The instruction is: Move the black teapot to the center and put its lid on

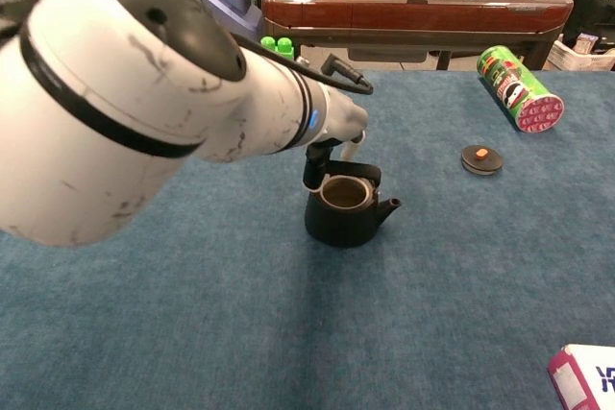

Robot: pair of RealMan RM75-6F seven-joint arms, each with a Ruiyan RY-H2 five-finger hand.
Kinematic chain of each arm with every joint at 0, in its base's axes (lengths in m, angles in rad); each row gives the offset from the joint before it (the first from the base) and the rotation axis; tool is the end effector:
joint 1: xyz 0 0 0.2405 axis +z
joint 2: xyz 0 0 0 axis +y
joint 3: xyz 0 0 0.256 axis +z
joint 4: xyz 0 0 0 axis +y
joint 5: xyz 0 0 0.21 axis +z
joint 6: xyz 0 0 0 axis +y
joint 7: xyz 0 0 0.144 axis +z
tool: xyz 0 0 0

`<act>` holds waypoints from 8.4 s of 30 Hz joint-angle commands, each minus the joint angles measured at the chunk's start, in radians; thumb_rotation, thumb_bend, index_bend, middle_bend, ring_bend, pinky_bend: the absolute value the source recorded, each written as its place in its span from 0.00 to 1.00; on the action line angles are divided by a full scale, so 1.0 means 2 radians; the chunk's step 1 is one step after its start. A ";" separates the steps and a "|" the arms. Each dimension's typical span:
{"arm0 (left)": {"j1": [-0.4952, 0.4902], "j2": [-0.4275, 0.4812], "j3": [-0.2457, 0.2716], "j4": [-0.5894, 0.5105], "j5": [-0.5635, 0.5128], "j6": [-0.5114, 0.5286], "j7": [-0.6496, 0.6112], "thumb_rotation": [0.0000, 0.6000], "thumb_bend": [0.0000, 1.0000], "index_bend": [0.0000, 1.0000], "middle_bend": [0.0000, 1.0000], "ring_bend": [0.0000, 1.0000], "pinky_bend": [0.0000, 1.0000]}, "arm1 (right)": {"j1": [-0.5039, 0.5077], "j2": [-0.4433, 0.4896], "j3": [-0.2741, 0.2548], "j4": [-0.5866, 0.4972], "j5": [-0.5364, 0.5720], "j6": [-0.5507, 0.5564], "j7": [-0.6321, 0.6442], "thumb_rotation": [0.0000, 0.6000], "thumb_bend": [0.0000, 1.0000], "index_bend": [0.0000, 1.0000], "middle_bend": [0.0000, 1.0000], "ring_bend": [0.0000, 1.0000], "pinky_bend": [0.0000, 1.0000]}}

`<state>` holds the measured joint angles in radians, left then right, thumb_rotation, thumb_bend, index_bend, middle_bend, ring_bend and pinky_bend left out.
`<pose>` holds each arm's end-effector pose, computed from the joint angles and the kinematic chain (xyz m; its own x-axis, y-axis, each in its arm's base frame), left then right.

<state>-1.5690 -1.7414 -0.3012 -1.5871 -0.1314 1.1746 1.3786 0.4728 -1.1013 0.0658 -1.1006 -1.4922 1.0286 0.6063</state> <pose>0.0622 0.3336 -0.0816 0.8683 0.2797 0.4097 0.4960 -0.4929 -0.7149 -0.3459 -0.3331 0.2041 0.3441 -0.1812 0.9213 -0.9388 -0.0848 0.3340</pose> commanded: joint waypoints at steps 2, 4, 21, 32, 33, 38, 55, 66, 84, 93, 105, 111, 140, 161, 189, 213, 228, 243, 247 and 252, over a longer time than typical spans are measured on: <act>0.004 0.016 -0.006 -0.035 -0.019 0.028 0.010 1.00 0.49 0.16 0.00 0.00 0.00 | 0.004 -0.002 0.002 -0.002 -0.002 0.002 -0.002 1.00 0.37 0.07 0.00 0.00 0.00; 0.007 0.019 -0.004 -0.050 -0.022 0.040 0.010 1.00 0.49 0.15 0.00 0.00 0.00 | 0.006 -0.003 0.003 -0.004 -0.004 0.004 -0.003 1.00 0.37 0.07 0.00 0.00 0.00; 0.073 0.006 0.052 -0.122 0.041 0.073 -0.053 1.00 0.49 0.07 0.00 0.00 0.00 | -0.019 0.033 0.008 -0.072 -0.004 0.060 -0.048 1.00 0.37 0.07 0.00 0.00 0.00; 0.093 0.025 0.052 -0.190 0.069 0.135 -0.056 1.00 0.49 0.01 0.00 0.00 0.00 | -0.032 0.051 0.009 -0.122 0.001 0.074 -0.085 1.00 0.37 0.07 0.00 0.00 0.00; 0.093 0.029 0.049 -0.200 0.071 0.144 -0.053 1.00 0.49 0.01 0.00 0.00 0.00 | -0.033 0.051 0.010 -0.125 0.002 0.075 -0.088 1.00 0.37 0.07 0.00 0.00 0.00; 0.091 0.037 0.039 -0.229 0.064 0.171 -0.039 1.00 0.49 0.00 0.00 0.00 0.00 | -0.034 0.052 0.013 -0.132 0.003 0.079 -0.092 1.00 0.37 0.07 0.00 0.00 0.00; 0.140 0.176 -0.011 -0.333 0.141 0.169 -0.100 1.00 0.49 0.00 0.00 0.00 0.00 | -0.037 0.089 0.011 -0.184 -0.003 0.072 -0.118 1.00 0.37 0.07 0.00 0.00 0.00; 0.308 0.375 0.034 -0.362 0.280 0.063 -0.305 1.00 0.49 0.00 0.00 0.00 0.00 | -0.040 0.129 0.006 -0.272 0.001 0.061 -0.187 1.00 0.37 0.07 0.00 0.00 0.00; 0.506 0.467 0.088 -0.222 0.508 -0.029 -0.617 1.00 0.49 0.00 0.00 0.00 0.00 | 0.018 0.114 0.018 -0.265 0.066 -0.061 -0.248 1.00 0.37 0.07 0.00 0.00 0.00; 0.577 0.383 0.118 -0.128 0.615 0.052 -0.651 1.00 0.49 0.00 0.00 0.00 0.00 | 0.044 0.108 0.025 -0.254 0.111 -0.119 -0.259 1.00 0.37 0.07 0.00 0.00 0.00; 0.608 0.340 0.116 -0.039 0.650 0.049 -0.720 1.00 0.49 0.00 0.00 0.00 0.00 | 0.103 0.051 0.025 -0.160 0.161 -0.223 -0.274 1.00 0.29 0.07 0.00 0.00 0.00; 0.607 0.326 0.103 -0.005 0.646 0.033 -0.741 1.00 0.49 0.00 0.00 0.00 0.00 | 0.133 0.019 0.022 -0.125 0.186 -0.261 -0.298 1.00 0.29 0.07 0.00 0.00 0.00; 0.606 0.284 0.082 0.092 0.673 -0.022 -0.820 1.00 0.49 0.00 0.00 0.00 0.00 | 0.235 -0.119 -0.011 0.027 0.272 -0.353 -0.358 1.00 0.27 0.12 0.00 0.00 0.00; 0.617 0.274 0.079 0.114 0.689 -0.024 -0.847 1.00 0.49 0.00 0.00 0.00 0.00 | 0.269 -0.168 -0.033 0.068 0.284 -0.367 -0.363 1.00 0.27 0.15 0.00 0.00 0.00; 0.626 0.261 0.076 0.137 0.696 -0.026 -0.869 1.00 0.49 0.00 0.00 0.00 0.00 | 0.280 -0.206 -0.044 0.111 0.291 -0.367 -0.361 1.00 0.32 0.21 0.00 0.00 0.00; 0.629 0.262 0.074 0.136 0.698 -0.028 -0.871 1.00 0.49 0.00 0.00 0.00 0.00 | 0.278 -0.185 -0.057 0.071 0.306 -0.339 -0.383 1.00 0.35 0.28 0.00 0.00 0.00; 0.634 0.261 0.075 0.120 0.703 -0.012 -0.850 1.00 0.49 0.00 0.00 0.00 0.00 | 0.270 -0.180 -0.059 0.057 0.310 -0.319 -0.396 1.00 0.34 0.22 0.00 0.00 0.00; 0.637 0.262 0.075 0.107 0.705 -0.004 -0.838 1.00 0.49 0.00 0.00 0.00 0.00 | 0.256 -0.177 -0.057 0.048 0.297 -0.305 -0.403 1.00 0.32 0.13 0.00 0.00 0.00; 0.639 0.261 0.075 0.106 0.706 -0.001 -0.837 1.00 0.49 0.00 0.00 0.00 0.00 | 0.252 -0.178 -0.057 0.046 0.293 -0.302 -0.406 1.00 0.32 0.13 0.00 0.00 0.00; 0.640 0.257 0.077 0.108 0.708 0.001 -0.839 1.00 0.49 0.00 0.00 0.00 0.00 | 0.247 -0.182 -0.058 0.047 0.291 -0.298 -0.411 1.00 0.33 0.13 0.00 0.00 0.00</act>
<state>-0.2891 -1.2257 -0.1481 -1.3714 1.2842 1.1765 -0.2985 0.9686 -1.4645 -0.0494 -1.0068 -0.9104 0.4313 -0.2151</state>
